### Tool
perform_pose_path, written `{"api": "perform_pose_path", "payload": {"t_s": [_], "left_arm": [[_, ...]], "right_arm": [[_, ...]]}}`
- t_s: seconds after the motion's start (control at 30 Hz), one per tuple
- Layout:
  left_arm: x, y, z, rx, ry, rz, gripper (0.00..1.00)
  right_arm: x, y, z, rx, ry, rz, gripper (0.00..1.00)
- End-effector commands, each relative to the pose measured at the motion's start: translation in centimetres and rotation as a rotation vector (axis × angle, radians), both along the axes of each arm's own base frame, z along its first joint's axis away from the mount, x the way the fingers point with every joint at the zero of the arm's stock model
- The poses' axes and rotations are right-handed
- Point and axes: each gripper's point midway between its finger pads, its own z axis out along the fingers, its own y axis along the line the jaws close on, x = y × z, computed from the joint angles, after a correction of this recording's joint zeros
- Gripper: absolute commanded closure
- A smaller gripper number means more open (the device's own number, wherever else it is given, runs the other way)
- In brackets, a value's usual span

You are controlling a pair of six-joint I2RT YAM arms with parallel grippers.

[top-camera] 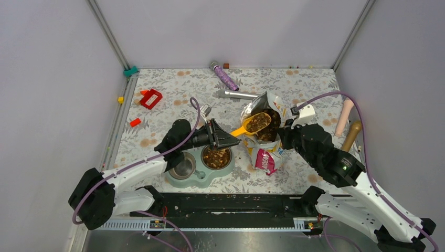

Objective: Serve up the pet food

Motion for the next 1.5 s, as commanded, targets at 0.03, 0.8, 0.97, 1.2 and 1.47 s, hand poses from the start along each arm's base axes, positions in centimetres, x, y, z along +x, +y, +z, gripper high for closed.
{"api": "perform_pose_path", "payload": {"t_s": [0.03, 0.8, 0.97, 1.2, 1.47], "left_arm": [[-0.8, 0.3, 4.3, -0.155, -0.106, -0.038, 1.0], [-1.2, 0.4, 4.9, -0.267, -0.158, -0.033, 1.0], [-0.5, 0.4, 3.6, -0.223, -0.14, 0.012, 1.0], [-1.1, -0.2, 4.1, -0.255, -0.138, -0.038, 1.0], [-0.8, 2.2, 5.8, -0.322, -0.152, 0.021, 1.0]], "right_arm": [[0.1, 0.5, 2.9, 0.079, -0.082, 0.016, 1.0], [0.4, 0.1, 3.0, 0.07, -0.095, -0.011, 1.0], [0.5, -0.1, 3.2, 0.074, -0.104, -0.02, 1.0], [0.5, -0.5, 3.2, 0.072, -0.109, -0.037, 1.0], [0.4, -0.8, 3.5, 0.082, -0.119, -0.042, 1.0]]}}
